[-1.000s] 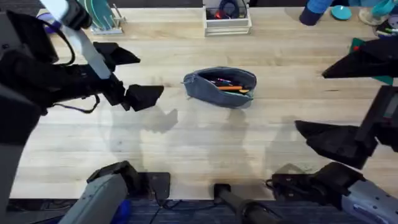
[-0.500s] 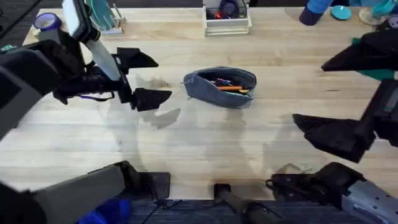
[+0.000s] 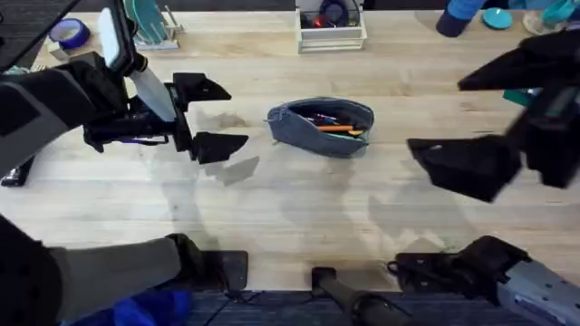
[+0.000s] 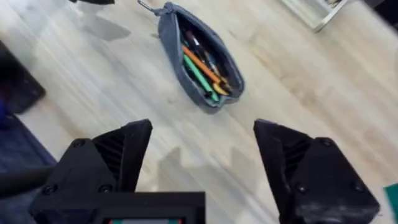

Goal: Unzip the bag, pick up the pens from the table one at a time and place them inside, then zip the bag closed.

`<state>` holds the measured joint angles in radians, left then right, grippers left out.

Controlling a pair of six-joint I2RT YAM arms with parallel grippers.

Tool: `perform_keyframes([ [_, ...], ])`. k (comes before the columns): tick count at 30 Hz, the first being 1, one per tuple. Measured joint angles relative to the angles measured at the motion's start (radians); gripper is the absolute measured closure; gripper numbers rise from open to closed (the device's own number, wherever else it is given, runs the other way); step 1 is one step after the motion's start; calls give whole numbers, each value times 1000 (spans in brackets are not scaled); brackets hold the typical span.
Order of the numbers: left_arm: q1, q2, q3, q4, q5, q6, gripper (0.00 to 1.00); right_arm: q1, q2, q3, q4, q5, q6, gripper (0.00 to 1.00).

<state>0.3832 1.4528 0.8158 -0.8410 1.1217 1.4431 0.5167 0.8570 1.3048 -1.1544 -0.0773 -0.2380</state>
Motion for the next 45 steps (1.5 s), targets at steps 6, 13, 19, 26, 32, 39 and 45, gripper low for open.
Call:
perform_keyframes([
  [6, 0, 0, 0, 6, 0, 9, 8, 0, 87, 0, 17, -123, 64, 4],
  [13, 0, 0, 0, 8, 0, 14, 8, 0, 169, 0, 50, -274, 86, 4],
  [19, 0, 0, 0, 8, 1, 16, 8, 0, 244, -1, 121, -330, 90, 3],
  [26, 0, 0, 0, 8, 1, 47, 9, 9, 308, -1, 231, -342, 97, 4],
  [32, 0, 0, 0, 3, 1, 102, 9, 55, 379, -1, 285, -347, 97, 5],
  [39, 0, 0, 0, 3, 1, 122, 8, 90, 461, -1, 359, -350, 147, 4],
  [45, 0, 0, 0, 4, 1, 126, 8, 94, 513, -1, 393, -350, 365, 4],
])
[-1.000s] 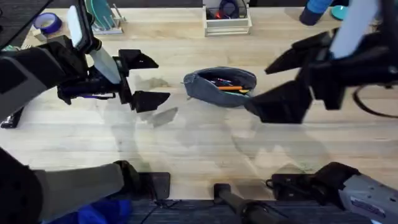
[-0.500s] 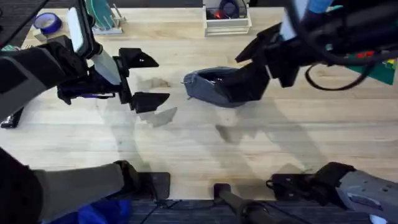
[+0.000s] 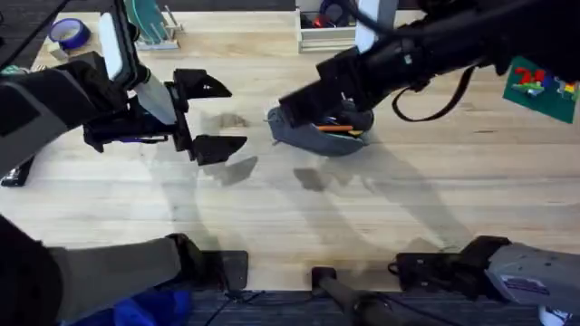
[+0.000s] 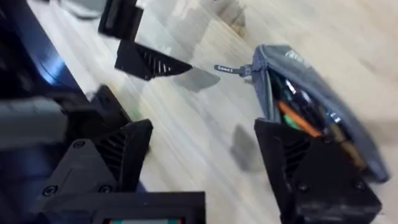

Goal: Unzip the bag, pick up the pens from the table one at a time and place them inside, then zip the bag closed.

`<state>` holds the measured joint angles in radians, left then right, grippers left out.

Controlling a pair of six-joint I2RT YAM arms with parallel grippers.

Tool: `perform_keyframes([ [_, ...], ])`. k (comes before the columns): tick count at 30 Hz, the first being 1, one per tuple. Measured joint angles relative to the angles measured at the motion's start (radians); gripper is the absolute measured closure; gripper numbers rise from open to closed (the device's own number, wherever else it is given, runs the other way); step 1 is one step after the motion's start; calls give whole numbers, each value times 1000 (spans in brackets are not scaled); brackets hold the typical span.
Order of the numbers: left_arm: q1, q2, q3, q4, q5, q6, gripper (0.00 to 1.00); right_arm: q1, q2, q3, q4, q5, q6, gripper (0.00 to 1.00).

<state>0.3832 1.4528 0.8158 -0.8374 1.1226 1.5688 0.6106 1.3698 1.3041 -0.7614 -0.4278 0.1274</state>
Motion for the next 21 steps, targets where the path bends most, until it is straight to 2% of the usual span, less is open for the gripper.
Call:
perform_keyframes([
  [11, 0, 0, 0, 0, 0, 3, 8, 0, 73, 0, 6, -9, 459, 4],
  [12, 0, 0, 0, 0, 0, 3, 7, 0, 94, 0, 7, -23, 569, 3],
  [21, 0, 0, 0, 0, 0, 3, 8, 4, 119, 0, 32, -37, 866, 4],
])
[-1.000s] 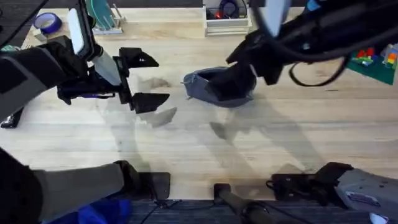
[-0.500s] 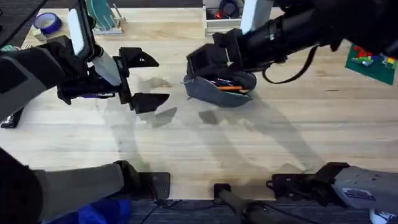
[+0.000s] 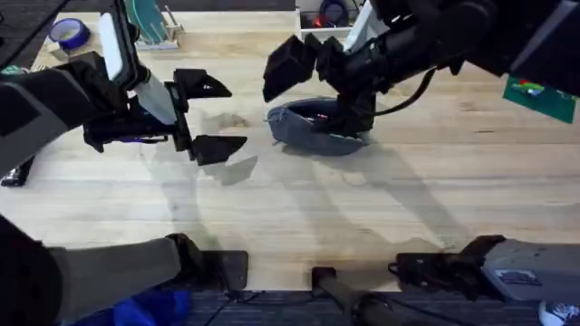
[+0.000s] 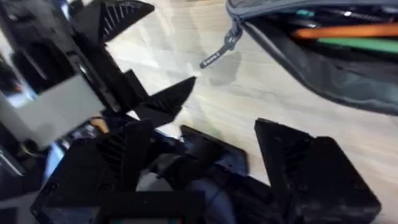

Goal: Unzip the bag, pick up the pens from the table one at a time and place them inside, then zip the bag closed.

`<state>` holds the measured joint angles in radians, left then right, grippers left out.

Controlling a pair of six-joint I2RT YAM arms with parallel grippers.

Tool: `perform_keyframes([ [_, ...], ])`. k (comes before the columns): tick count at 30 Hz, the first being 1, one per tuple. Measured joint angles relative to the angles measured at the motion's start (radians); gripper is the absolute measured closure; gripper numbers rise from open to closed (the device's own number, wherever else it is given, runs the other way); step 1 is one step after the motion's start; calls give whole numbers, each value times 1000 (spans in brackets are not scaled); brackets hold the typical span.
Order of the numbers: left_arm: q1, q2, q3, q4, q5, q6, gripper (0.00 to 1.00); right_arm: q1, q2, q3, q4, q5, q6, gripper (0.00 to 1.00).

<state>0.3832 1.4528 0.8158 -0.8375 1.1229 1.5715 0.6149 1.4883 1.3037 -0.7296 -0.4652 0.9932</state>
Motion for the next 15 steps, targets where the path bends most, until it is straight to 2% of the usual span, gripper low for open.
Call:
perform_keyframes([
  [6, 0, 0, 0, 0, 0, 0, 7, 36, 20, 0, 63, 0, 129, 3],
  [15, 0, 0, 0, 0, 0, 0, 7, 65, 115, 0, 94, 1, 190, 4],
])
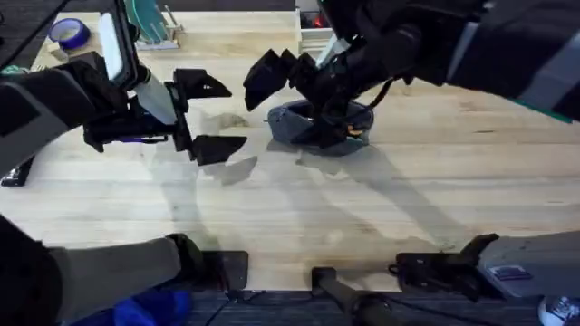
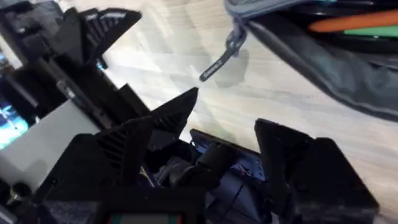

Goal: Unzip the bag, pick up the pens from the table one at a time and place them inside, then zip the bag closed.

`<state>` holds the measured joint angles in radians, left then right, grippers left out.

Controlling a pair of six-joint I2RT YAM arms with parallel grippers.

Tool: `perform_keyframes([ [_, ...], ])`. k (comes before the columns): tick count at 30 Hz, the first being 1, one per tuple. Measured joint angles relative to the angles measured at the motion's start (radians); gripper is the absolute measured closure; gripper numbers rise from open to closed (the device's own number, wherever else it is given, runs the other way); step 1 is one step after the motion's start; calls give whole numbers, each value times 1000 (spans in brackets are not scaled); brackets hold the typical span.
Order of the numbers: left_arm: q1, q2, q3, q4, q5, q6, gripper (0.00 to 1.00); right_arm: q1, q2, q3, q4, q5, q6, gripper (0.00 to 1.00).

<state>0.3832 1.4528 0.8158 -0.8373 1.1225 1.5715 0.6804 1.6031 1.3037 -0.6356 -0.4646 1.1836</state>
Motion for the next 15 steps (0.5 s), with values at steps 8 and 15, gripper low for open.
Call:
perform_keyframes([
  [8, 0, 0, 0, 0, 0, 0, 8, 0, 45, 0, 36, 6, 48, 4],
  [15, 0, 0, 0, 0, 0, 0, 8, 0, 48, 0, 60, 81, 102, 4],
])
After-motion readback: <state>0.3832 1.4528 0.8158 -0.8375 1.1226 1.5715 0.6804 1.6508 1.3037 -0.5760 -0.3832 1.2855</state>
